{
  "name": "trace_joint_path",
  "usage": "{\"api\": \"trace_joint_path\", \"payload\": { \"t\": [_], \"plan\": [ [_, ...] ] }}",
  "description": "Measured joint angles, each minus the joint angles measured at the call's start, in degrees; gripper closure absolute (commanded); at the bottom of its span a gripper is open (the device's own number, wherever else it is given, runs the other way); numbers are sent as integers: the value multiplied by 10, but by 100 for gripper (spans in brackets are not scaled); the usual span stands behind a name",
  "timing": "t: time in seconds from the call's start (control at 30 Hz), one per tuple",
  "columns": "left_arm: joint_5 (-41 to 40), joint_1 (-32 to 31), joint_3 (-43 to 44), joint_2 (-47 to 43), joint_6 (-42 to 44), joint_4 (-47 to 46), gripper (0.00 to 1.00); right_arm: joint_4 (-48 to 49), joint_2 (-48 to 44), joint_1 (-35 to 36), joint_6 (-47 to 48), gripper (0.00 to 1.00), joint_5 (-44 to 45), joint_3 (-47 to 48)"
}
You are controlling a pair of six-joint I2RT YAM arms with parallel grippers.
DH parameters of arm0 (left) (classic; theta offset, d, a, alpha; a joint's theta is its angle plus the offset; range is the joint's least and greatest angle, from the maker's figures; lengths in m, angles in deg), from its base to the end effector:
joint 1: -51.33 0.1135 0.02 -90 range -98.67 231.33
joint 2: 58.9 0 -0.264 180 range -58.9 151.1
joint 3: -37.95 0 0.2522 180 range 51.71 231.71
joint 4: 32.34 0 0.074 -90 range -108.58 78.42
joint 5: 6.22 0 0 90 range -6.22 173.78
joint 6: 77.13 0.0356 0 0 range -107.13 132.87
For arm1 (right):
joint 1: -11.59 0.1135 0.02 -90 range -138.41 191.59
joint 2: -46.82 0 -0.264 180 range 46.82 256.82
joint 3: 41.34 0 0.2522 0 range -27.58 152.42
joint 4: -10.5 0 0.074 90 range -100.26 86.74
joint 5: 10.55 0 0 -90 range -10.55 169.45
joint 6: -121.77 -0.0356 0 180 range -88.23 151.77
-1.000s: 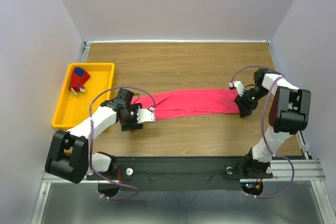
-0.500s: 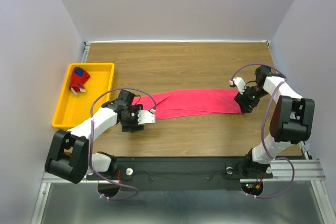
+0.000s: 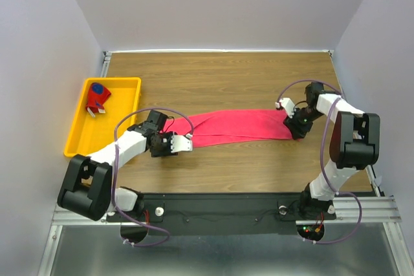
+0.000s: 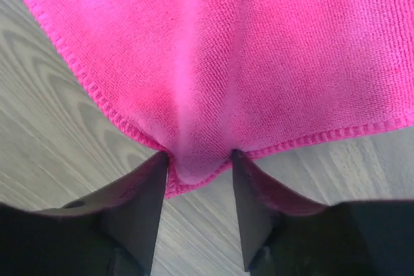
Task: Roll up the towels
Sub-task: Fold the towel
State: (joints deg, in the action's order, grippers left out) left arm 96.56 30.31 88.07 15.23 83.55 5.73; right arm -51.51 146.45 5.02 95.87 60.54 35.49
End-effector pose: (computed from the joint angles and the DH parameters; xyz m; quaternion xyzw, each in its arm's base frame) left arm 0.2110 -0.0895 0.1688 0.7107 0.6525 0.0027 0.2629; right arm 0.3057 -0.0236 0.1688 -0.4807 0.8602 0.1080 0.1313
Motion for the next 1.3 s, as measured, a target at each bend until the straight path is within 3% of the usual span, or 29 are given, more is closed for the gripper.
{"api": "trace_joint_path", "payload": {
  "t": [0.07, 0.1, 0.13, 0.17, 0.23, 0.87, 1.07, 1.3],
  "plan": [
    [-1, 0, 2, 7, -3, -1, 71, 10, 2, 3, -1, 70, 8, 1],
    [-3, 0, 2, 9, -2, -6, 86, 16, 3, 3, -4, 76, 11, 1],
    [-4, -1, 2, 10, -2, -10, 95, 22, 4, 3, -6, 88, 14, 2],
    [-9, -1, 2, 12, -2, -15, 100, 24, 5, 3, -5, 94, 15, 2],
    [-15, -2, 2, 12, -2, -21, 100, 30, 5, 3, -9, 99, 23, 2],
    [-27, 48, -10, -43, 49, -10, 100, -14, 5, -55, 6, 99, 20, 15],
    [14, 82, 96, -36, 28, 3, 100, -73, 8, -82, -3, 99, -22, 117],
    [22, 88, 196, 25, -23, -31, 100, -94, 56, -88, -52, 100, -70, 322]
  ]
}}
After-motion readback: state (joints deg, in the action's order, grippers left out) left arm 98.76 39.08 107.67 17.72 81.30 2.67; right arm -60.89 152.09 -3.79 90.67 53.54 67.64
